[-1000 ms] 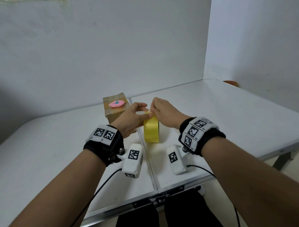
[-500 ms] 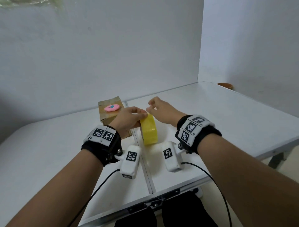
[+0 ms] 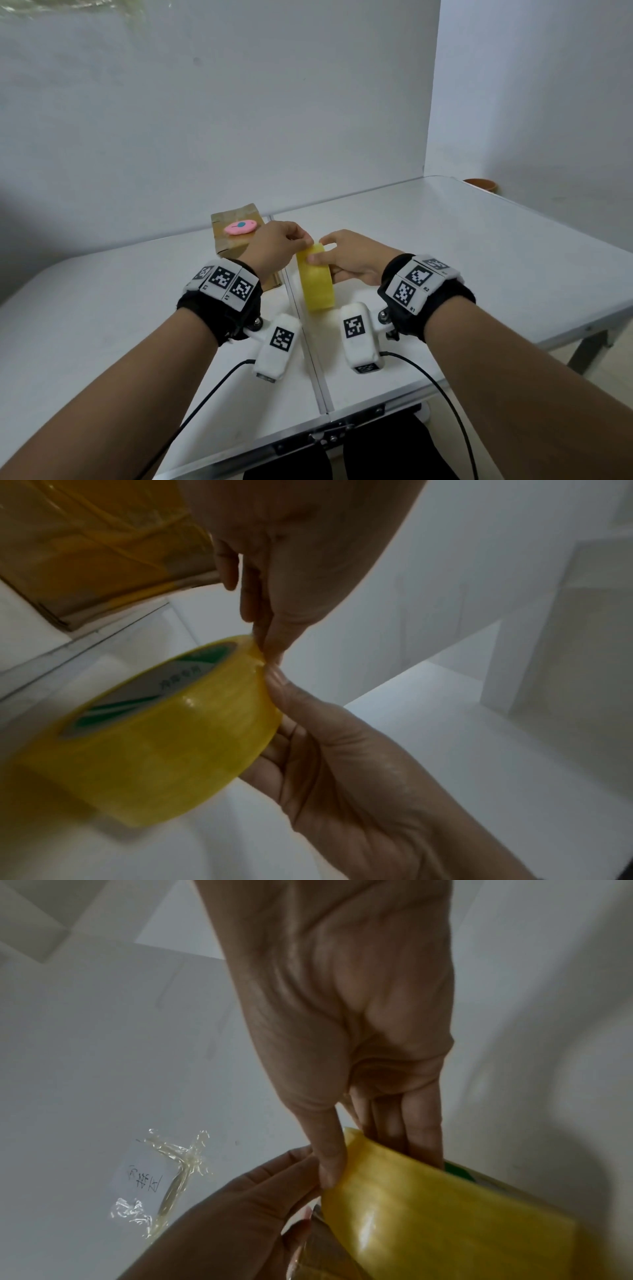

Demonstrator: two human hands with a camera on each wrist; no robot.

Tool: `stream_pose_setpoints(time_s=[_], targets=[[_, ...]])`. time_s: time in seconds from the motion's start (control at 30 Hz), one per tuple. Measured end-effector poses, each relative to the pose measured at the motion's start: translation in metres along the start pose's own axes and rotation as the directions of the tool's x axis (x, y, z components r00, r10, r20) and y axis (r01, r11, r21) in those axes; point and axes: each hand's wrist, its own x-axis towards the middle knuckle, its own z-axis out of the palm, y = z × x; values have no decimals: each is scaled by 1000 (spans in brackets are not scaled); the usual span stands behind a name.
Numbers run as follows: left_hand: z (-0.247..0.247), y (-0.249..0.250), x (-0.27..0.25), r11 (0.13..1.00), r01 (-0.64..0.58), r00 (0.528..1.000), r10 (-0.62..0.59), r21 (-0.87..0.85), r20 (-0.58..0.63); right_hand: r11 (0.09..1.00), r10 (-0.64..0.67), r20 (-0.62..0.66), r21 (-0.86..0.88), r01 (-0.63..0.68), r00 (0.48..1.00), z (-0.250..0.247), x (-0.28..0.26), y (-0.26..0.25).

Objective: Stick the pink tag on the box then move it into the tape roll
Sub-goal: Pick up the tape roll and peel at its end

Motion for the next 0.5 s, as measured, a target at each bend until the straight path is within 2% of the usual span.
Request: stream_pose_setpoints(time_s=[0.2, 0.33, 0.5], targets=[[-2, 5, -9, 995, -84, 994, 87, 50, -64, 1000, -15, -22, -22, 15, 1000, 4, 4, 3], [-12, 21, -14, 980, -152, 988, 154, 126, -6, 998, -29, -42, -56, 27, 999, 1, 6, 2], [-19, 13, -14, 992, -113, 991, 110, 46, 72, 998, -34, -28, -45, 33, 999, 0, -1, 2]])
